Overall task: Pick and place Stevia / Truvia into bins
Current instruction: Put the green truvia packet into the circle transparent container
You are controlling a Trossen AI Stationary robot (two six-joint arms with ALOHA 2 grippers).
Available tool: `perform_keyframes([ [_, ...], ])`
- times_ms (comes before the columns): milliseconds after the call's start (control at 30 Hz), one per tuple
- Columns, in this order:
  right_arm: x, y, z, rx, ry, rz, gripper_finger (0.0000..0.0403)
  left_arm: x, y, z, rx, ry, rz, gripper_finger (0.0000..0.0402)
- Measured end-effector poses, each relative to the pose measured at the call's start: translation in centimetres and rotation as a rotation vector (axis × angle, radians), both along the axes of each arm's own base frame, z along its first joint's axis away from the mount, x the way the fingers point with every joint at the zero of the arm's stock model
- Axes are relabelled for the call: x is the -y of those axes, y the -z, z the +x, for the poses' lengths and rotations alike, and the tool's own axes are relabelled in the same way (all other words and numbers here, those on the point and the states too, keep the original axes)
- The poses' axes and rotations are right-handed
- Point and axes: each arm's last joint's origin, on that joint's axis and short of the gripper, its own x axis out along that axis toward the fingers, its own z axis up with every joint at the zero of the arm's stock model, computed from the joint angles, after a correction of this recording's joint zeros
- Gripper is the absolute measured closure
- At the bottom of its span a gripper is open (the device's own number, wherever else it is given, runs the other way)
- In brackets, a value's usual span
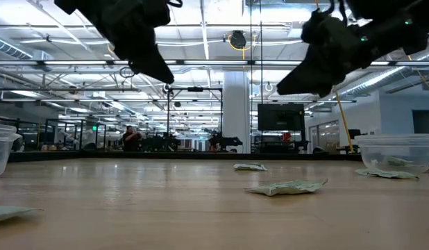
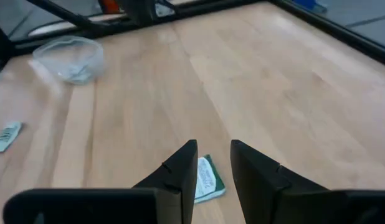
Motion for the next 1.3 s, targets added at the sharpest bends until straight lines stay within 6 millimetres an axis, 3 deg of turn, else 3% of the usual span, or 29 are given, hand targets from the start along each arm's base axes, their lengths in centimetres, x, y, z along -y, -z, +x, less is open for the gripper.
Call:
perform_keyframes([
  [100, 0.1, 0.8, 1.4, -0.041, -0.015, 0.010, 0.0314, -0.3, -0.2, 0.2, 0.022, -0.021, -0.012, 0.0316],
  [300, 0.7, 4.1, 3.5, -0.200, -0.014, 0.009, 0.0314, -0.3, -0.2, 0.2, 0.033, -0.018, -0.009, 0.0316],
  [500, 1.5, 5.3, 5.4, -0.243, -0.009, 0.047, 0.0314, -0.3, -0.2, 0.2, 0.029, -0.016, -0.007, 0.0316],
  [933, 2.4, 8.6, 6.0, -0.339, 0.070, 0.106, 0.0314, -0.3, -0.1, 0.2, 0.024, -0.015, -0.008, 0.0316],
  [1300, 2.3, 8.5, 6.6, -0.273, 0.011, 0.164, 0.0314, -0.3, -0.1, 0.2, 0.023, -0.014, -0.009, 0.0316],
])
